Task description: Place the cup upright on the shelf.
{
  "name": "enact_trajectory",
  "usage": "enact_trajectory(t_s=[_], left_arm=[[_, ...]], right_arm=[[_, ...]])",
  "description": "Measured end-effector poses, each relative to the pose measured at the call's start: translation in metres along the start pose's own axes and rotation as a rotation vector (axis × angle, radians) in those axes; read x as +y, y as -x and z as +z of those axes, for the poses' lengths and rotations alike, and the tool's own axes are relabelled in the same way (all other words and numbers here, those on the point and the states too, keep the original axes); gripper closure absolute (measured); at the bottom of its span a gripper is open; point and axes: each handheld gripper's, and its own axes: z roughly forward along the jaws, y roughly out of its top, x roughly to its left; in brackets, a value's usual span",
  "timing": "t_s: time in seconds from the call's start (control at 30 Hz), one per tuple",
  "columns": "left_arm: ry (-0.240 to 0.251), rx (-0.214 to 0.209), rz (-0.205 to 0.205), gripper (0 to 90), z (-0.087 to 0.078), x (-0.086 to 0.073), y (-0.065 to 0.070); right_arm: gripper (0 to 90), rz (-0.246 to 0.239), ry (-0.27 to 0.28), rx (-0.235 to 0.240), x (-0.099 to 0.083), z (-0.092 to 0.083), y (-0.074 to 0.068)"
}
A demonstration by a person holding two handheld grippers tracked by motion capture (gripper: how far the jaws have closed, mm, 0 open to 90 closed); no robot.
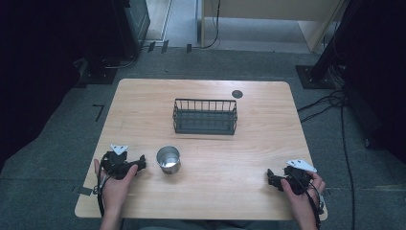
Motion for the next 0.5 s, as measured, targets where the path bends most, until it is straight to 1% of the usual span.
enact_trajectory(t_s=[0.1,0.23,0.3,0.4,0.5], left_arm=[[0.001,0.008,-0.01,0.0,-0.0002,-0.0003,0.0009],[-0.004,0.004,0.0,0.0,-0.0019,-0.0015,-0.0009],[-0.019,0.005,-0.005,0.0,-0.004,-0.0019,-0.0027],[-0.027,0.009,-0.011,0.0,-0.0055,-0.0023,-0.0032],[-0.027,-0.001,-0.015,0.0,-0.009,-0.0025,-0.003]], right_arm=[[0.0,0.0,0.0,0.0,0.0,0.0,-0.0001],[0.0,0.001,0.0,0.0,0.0,0.0,-0.0001],[0.0,0.001,0.0,0.0,0.0,0.0,-0.0001],[0.0,0.001,0.0,0.0,0.0001,0.0001,-0.0001],[0.0,0.001,0.0,0.0,0.0001,0.0001,-0.0001]])
